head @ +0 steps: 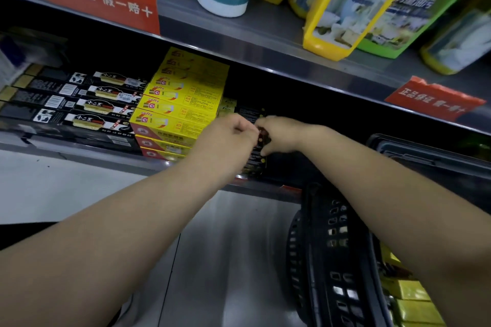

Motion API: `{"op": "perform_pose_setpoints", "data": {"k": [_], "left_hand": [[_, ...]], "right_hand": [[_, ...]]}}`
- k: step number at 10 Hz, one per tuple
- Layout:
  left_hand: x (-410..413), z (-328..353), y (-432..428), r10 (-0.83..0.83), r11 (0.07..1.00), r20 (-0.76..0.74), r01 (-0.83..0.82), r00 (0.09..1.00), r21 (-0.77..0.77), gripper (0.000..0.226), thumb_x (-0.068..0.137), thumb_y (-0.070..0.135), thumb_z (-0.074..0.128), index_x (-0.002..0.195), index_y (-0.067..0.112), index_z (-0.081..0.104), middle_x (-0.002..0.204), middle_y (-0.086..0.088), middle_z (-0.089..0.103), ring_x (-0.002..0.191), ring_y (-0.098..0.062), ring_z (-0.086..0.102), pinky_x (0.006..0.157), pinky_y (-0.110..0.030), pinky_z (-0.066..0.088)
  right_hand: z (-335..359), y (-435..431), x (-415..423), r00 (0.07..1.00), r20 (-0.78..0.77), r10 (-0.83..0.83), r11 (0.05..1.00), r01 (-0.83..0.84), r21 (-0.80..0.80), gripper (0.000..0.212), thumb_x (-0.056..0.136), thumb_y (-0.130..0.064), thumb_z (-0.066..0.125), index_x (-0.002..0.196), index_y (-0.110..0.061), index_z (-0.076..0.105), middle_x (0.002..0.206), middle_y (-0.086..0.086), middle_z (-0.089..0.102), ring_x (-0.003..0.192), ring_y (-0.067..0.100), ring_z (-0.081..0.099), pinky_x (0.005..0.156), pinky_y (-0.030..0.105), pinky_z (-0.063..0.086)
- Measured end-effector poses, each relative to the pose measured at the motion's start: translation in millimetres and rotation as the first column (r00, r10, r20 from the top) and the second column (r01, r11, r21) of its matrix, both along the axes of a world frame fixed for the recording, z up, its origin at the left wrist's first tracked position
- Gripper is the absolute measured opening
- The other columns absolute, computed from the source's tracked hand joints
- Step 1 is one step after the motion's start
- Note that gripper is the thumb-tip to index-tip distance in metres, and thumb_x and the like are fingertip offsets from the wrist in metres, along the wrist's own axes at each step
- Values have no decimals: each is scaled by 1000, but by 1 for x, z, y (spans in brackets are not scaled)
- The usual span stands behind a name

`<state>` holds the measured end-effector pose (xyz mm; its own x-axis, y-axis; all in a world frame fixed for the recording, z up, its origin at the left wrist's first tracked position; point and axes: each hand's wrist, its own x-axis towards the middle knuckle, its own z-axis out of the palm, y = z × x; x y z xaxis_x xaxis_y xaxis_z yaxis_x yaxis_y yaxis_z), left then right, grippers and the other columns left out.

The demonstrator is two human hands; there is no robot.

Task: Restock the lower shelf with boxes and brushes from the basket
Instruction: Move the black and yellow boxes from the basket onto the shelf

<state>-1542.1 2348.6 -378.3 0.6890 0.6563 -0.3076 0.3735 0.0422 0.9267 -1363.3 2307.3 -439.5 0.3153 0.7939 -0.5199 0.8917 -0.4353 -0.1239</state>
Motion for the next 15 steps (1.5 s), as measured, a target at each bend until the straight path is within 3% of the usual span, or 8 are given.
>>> {"op": "perform_pose_setpoints", "data": {"k": [2,4,5,7,9,11,13,15], "left_hand": [[18,7,-61,-427,864,-3,409,904,294,8,87,23,57,83,24,63,72,10,62,74,-12,60,71,-32,49],[39,18,-124,-611,554,-30,455,791,697,12,86,35,57,93,27,62,93,10,60,94,-12,47,80,-21,33],[44,14,-145,-703,470,-81,547,706,693,10,90,36,52,96,30,58,92,14,56,92,-7,46,76,-20,35],[41,5,-168,-837,168,-255,671,484,722,10,93,35,44,95,34,54,79,22,48,76,0,46,71,-13,36],[40,1,-172,-835,94,-337,716,436,692,14,94,37,42,98,33,55,88,17,56,80,-2,52,94,-23,36],[41,-1,-173,-818,59,-385,728,427,683,15,94,37,41,98,33,55,88,18,56,77,-1,50,94,-23,36],[41,-3,-174,-808,56,-386,710,446,702,13,93,34,41,96,33,54,88,16,56,70,-3,46,92,-24,36],[41,-4,-173,-811,54,-383,708,442,704,14,92,33,43,98,33,55,87,17,57,73,-1,49,93,-26,38]], "right_hand": [[82,-85,-14,939,-278,-203,893,294,342,29,80,-9,70,106,-13,61,92,-1,60,82,14,61,76,23,50],[105,-214,-27,870,-355,-343,744,482,463,23,81,3,61,93,-17,63,84,-1,65,75,8,60,69,20,49],[78,-271,-23,857,-254,-449,794,513,326,19,82,-7,65,97,-18,63,84,-2,65,75,11,59,66,17,45],[-9,-334,-28,897,-154,-415,876,348,-333,45,85,-12,62,129,-17,51,129,5,54,113,23,53,87,28,43],[-56,-343,-21,959,8,-283,892,267,-365,57,89,1,43,141,-18,31,139,13,43,117,33,51,77,32,40],[-85,-349,-5,995,104,8,866,45,-497,48,98,-26,35,145,-22,25,143,11,41,123,32,48,74,32,36],[-99,-352,11,957,145,-252,885,289,-365,52,78,-52,62,119,-19,61,123,5,61,115,23,55,85,26,41],[-55,-334,12,856,-33,-516,834,493,-247,47,83,-29,67,125,-18,50,116,8,61,109,29,58,88,33,48]]}}
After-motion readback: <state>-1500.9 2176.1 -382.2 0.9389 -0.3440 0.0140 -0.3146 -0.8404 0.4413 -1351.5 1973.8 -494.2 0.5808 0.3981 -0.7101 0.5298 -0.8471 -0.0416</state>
